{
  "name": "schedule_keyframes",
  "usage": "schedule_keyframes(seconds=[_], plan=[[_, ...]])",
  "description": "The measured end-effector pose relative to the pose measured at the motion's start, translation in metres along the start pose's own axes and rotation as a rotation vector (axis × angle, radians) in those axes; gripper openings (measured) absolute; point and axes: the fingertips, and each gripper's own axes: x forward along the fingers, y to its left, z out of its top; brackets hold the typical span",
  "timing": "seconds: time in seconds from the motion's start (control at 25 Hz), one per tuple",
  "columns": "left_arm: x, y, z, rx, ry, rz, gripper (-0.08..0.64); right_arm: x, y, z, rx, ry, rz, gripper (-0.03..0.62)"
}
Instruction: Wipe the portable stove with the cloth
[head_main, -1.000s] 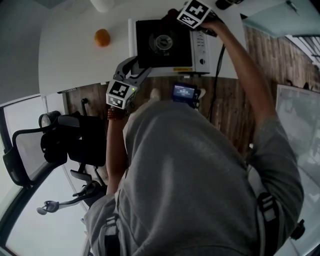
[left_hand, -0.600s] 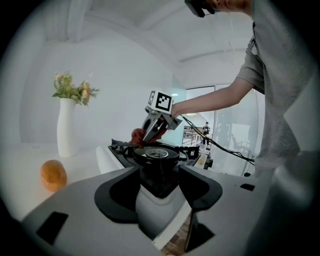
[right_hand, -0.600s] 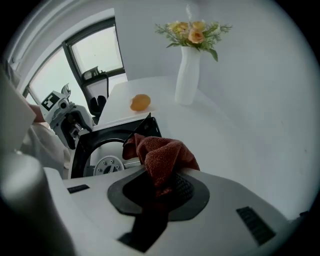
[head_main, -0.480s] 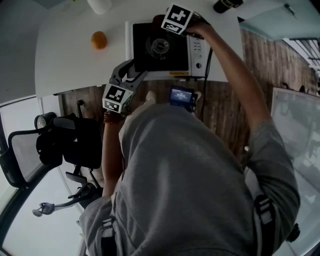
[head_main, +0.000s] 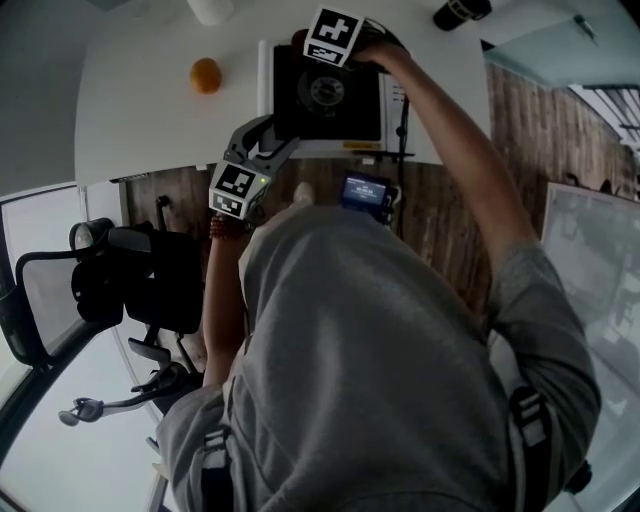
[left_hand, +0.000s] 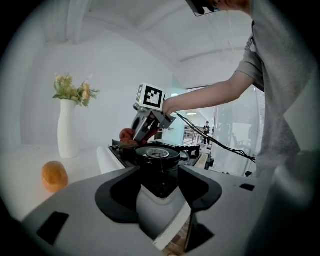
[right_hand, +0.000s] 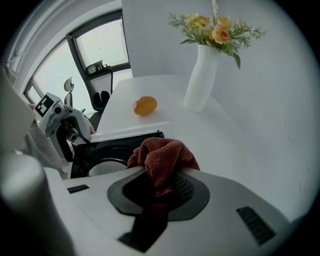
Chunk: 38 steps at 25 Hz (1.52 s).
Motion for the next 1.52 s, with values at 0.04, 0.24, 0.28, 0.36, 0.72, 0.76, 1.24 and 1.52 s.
schedule_keyframes(seconds=[0.04,0.24,0.28,0.36,0.72,0.76,1.24,1.52], plan=[[-0.001,0.000,0.000,0.003,-0.001,0.001,0.258,-0.001,0.000,0.000,0.006,-0.020,-0.011,0.081],[-0.009,-0.001,0.006,-0.032,-0.033,0.029,0.259,-0.033,-0.006,-0.006,0.177,-0.296,-0.087,0.089],[-0.014,0.002,0.013,-0.012,-0.049,0.053,0.259,-0.051,-0.004,-0.002,0.255,-0.413,-0.062,0.089],[-0.024,0.004,0.033,0.044,-0.094,0.088,0.260,-0.092,0.010,0.013,0.373,-0.665,0.033,0.091],[-0.062,-0.031,0.131,0.077,-0.392,-0.050,0.302,-0.149,0.182,0.024,0.198,-0.956,0.613,0.096],[-0.064,-0.036,0.131,0.076,-0.398,-0.082,0.305,-0.149,0.191,0.022,0.219,-0.966,0.689,0.094],[-0.057,-0.098,0.094,0.084,-0.232,-0.340,0.242,-0.144,0.230,-0.004,0.311,-1.027,0.867,0.106],[-0.057,-0.066,0.105,0.062,-0.301,-0.233,0.124,-0.150,0.191,-0.060,0.537,-1.185,0.687,0.153]])
